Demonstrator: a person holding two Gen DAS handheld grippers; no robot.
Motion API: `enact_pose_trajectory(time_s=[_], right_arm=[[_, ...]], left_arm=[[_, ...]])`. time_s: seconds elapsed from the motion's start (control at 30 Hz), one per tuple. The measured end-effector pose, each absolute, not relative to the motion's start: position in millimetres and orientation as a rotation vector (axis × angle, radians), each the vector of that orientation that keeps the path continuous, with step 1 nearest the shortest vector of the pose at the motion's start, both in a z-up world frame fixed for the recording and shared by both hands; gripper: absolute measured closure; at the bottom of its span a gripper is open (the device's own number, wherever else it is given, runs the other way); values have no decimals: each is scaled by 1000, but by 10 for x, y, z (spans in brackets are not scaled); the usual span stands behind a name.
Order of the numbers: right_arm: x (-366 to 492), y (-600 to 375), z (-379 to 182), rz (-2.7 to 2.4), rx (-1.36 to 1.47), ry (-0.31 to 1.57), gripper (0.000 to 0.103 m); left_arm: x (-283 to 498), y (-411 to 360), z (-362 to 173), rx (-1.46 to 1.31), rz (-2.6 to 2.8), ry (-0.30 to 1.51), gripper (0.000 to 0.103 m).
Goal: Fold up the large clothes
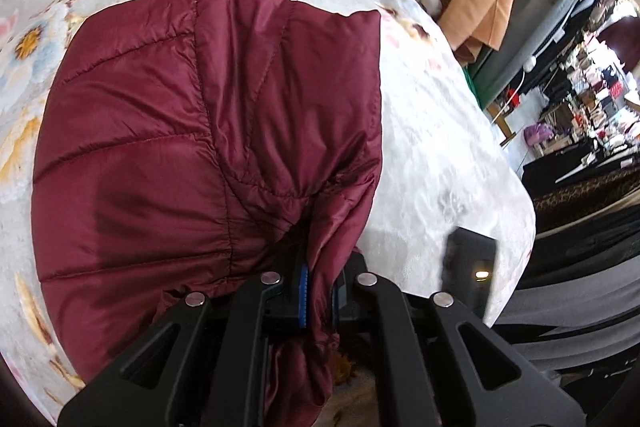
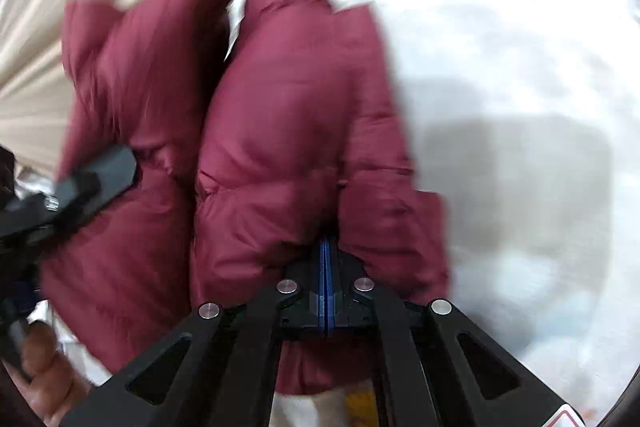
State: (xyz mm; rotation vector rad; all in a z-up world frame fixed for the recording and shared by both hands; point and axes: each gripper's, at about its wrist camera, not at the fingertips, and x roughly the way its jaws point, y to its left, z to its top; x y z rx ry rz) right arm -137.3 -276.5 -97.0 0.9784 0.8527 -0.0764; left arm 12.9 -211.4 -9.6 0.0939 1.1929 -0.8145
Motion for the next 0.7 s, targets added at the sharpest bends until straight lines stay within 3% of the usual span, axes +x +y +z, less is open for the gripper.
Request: enact_pose_trajectory(time_s=[0.2,0.37,0.47,0.63,0.67,0.7], right_arm=[[-1237,-2704,-1030,-27,1035,827,102],[-2065,-2956,-871,-108,1082,774,101],[-2430,-3032,-697,-186,1057,760,96],[-2715,-3017,-252,-274,987,737,95],[-2623,-3053,-180,-289,960,732,95],[-2642,-3002,-13,-294,913,724,94]], left_arm=[[99,-2364,-236,168,-818,1184,97],[198,-2515,-648,189,-789,1245,93],[173,-2597,-753,243,-774,1211,91],[203,-2351,-401,64,-860,1237,76],[226,-2146,-162,-28,-916,1205,70],[252,-1998,-6,-75,-942,1180,57]])
